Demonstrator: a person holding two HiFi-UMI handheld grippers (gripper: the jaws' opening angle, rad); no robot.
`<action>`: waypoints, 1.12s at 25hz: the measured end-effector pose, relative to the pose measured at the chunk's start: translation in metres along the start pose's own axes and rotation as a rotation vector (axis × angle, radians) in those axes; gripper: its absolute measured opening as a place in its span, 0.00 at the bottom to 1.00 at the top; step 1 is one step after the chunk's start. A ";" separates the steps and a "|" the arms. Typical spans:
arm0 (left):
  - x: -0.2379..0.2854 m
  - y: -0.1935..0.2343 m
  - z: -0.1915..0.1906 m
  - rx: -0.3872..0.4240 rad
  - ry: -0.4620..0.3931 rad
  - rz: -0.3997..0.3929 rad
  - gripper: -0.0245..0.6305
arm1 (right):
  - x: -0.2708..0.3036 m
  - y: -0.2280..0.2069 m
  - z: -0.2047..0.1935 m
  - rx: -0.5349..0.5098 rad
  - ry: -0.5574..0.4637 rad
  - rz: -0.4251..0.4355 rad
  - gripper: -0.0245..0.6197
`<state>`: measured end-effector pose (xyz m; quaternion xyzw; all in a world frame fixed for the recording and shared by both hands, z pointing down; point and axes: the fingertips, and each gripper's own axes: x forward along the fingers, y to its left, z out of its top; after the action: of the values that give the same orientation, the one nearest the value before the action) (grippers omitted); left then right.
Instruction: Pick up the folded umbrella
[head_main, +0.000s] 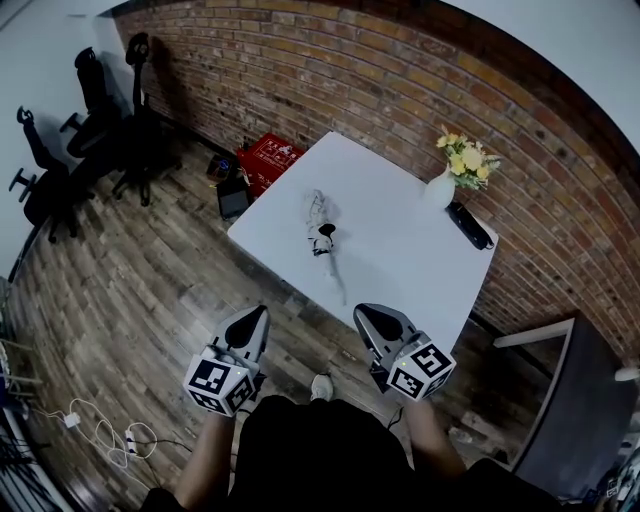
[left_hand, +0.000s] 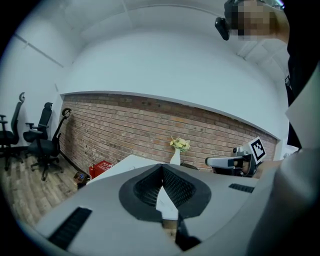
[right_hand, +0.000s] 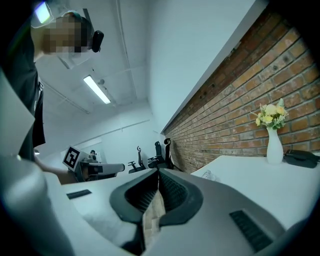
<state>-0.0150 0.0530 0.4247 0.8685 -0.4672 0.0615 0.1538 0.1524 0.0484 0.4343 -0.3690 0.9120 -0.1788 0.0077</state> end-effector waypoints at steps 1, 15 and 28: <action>0.004 0.000 0.001 0.000 0.003 0.008 0.06 | 0.000 -0.005 0.000 0.003 0.002 0.002 0.07; 0.027 0.008 0.001 -0.013 0.018 0.011 0.06 | 0.016 -0.029 -0.001 0.027 0.017 0.020 0.07; 0.064 0.053 0.013 0.008 0.044 -0.036 0.06 | 0.060 -0.049 0.006 0.027 0.019 -0.027 0.07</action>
<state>-0.0242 -0.0295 0.4397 0.8757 -0.4478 0.0799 0.1617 0.1425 -0.0266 0.4517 -0.3795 0.9044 -0.1948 0.0014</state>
